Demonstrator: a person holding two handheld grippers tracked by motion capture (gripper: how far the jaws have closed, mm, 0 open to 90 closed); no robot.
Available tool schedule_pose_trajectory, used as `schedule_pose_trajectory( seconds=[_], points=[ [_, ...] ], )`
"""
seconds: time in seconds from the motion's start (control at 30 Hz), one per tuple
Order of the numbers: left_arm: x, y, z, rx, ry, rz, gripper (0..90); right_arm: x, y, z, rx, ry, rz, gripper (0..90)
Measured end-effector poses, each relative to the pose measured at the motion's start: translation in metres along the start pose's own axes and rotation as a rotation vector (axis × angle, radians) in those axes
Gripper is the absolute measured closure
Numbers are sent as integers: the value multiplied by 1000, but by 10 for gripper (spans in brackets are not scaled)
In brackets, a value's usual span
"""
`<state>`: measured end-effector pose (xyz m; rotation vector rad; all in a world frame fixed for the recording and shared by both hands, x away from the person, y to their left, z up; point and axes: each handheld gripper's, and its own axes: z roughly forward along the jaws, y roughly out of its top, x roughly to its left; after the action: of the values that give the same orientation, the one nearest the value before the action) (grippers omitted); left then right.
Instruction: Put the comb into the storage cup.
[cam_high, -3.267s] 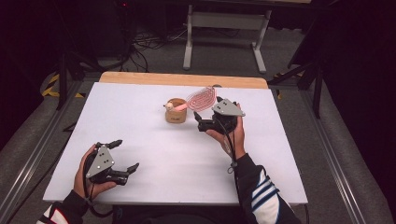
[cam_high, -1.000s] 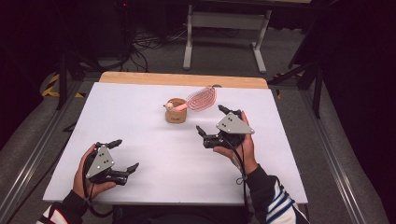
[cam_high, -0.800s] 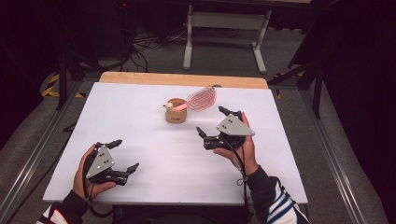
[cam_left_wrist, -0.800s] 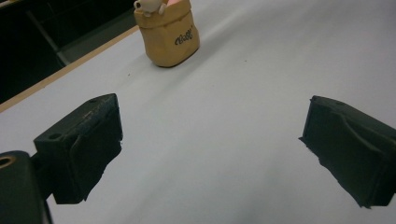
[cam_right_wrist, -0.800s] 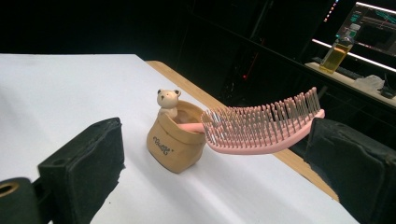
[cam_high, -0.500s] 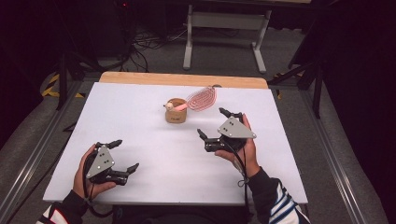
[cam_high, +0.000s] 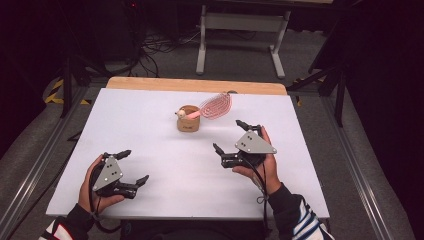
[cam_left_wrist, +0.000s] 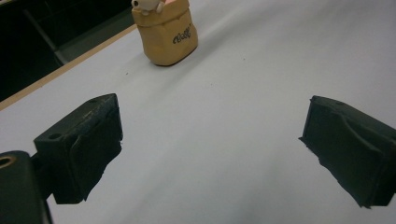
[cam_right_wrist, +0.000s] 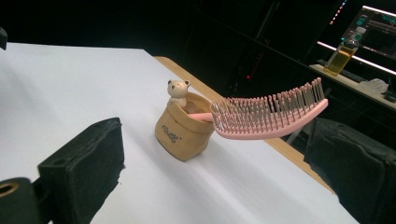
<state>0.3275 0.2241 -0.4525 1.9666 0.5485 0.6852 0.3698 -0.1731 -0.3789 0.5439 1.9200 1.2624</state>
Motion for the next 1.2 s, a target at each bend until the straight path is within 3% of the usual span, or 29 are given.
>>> schedule_pose_trajectory(
  seconds=[1.2],
  points=[
    [-1,-1,1,9,-5,3,60,2,-29,-20,25,15,-9,50]
  ],
)
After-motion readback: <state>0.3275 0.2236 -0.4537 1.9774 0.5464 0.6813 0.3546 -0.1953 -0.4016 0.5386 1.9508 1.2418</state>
